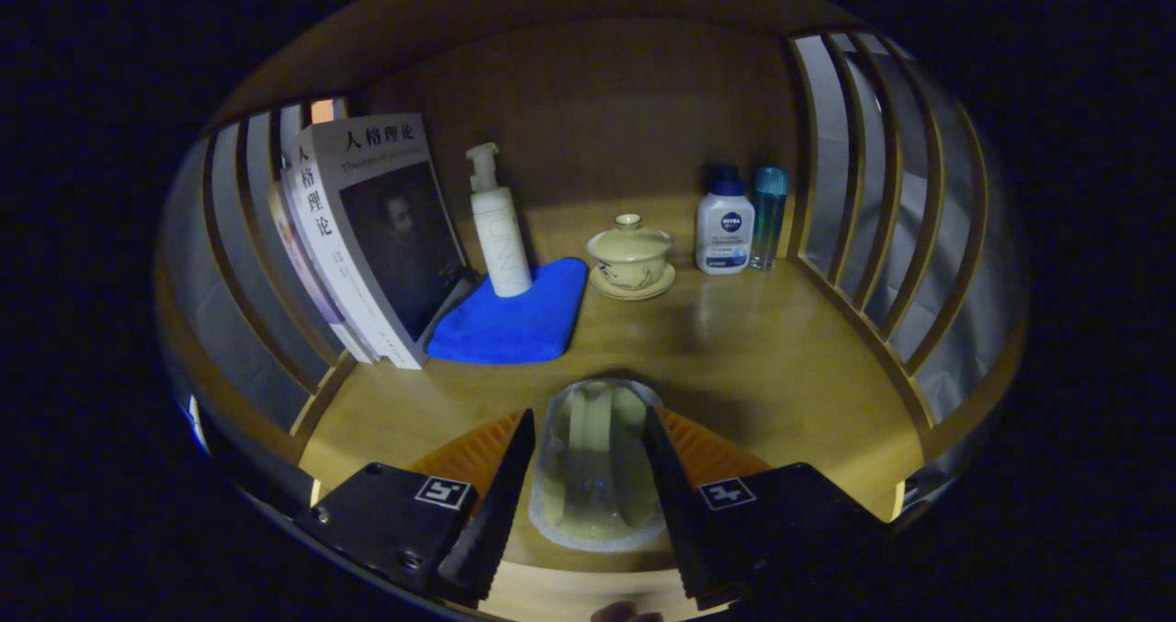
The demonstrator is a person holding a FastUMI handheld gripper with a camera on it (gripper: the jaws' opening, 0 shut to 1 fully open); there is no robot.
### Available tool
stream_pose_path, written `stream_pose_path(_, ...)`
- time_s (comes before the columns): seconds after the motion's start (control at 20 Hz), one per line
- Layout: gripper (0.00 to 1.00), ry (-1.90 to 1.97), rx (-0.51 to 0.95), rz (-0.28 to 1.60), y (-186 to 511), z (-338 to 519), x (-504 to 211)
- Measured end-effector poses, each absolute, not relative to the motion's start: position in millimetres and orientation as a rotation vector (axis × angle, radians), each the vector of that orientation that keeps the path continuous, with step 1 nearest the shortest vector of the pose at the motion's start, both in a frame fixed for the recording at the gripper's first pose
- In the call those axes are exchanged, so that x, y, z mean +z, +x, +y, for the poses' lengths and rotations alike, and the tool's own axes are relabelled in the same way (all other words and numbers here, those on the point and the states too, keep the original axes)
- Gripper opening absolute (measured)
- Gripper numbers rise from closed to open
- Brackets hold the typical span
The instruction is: Pull open the drawer, take out the items inside it, and place them on the countertop above the cabinet.
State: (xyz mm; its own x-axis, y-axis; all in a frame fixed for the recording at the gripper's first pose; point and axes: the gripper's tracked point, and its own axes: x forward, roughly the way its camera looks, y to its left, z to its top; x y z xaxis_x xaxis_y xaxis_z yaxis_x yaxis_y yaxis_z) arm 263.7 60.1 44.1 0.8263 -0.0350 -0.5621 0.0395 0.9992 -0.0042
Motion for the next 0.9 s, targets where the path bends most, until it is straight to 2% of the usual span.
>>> stream_pose_path(0.3, 0.76, -0.097, -0.028, 0.526, 244, 65, 65)
stream_pose_path(0.75, 0.76, -0.207, 0.007, 0.338, 155, 72, 80)
stream_pose_path(0.9, 0.94, -0.198, 0.02, 0.242, 121, 80, 88)
